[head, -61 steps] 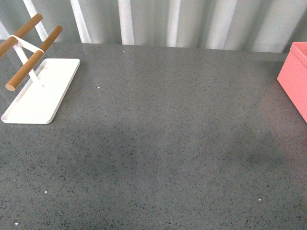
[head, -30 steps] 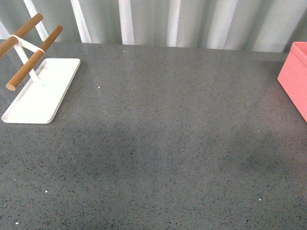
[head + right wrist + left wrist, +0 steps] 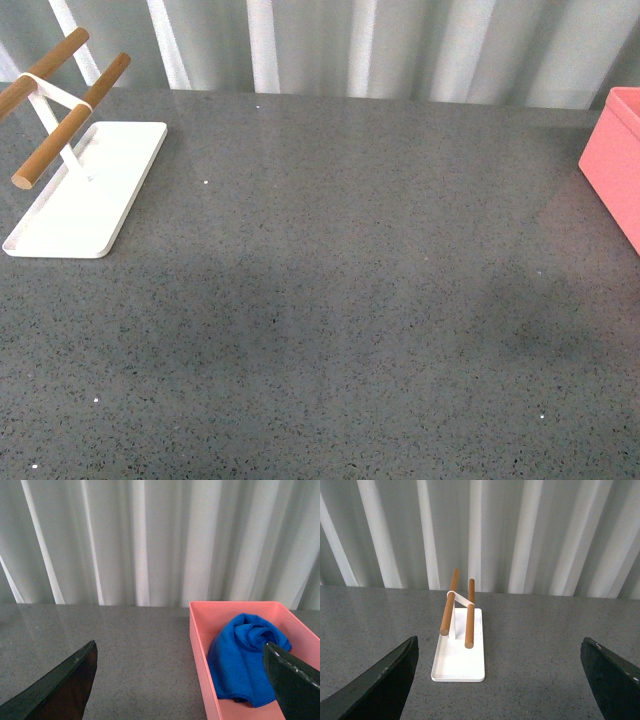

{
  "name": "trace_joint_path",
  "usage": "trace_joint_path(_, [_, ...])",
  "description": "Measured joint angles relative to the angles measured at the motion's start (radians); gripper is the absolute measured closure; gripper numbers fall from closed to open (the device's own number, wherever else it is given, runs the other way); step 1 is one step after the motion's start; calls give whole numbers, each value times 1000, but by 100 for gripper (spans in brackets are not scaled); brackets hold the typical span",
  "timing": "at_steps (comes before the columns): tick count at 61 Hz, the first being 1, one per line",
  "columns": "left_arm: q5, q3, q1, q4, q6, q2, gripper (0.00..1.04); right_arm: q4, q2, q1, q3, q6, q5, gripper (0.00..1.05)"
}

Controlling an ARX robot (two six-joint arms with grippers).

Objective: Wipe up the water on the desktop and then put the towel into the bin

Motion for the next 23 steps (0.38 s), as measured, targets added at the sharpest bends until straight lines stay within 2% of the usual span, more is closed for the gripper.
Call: trace_joint_path(23, [0, 0, 0, 0, 0, 0, 7, 0, 0, 0, 0, 0, 0, 7])
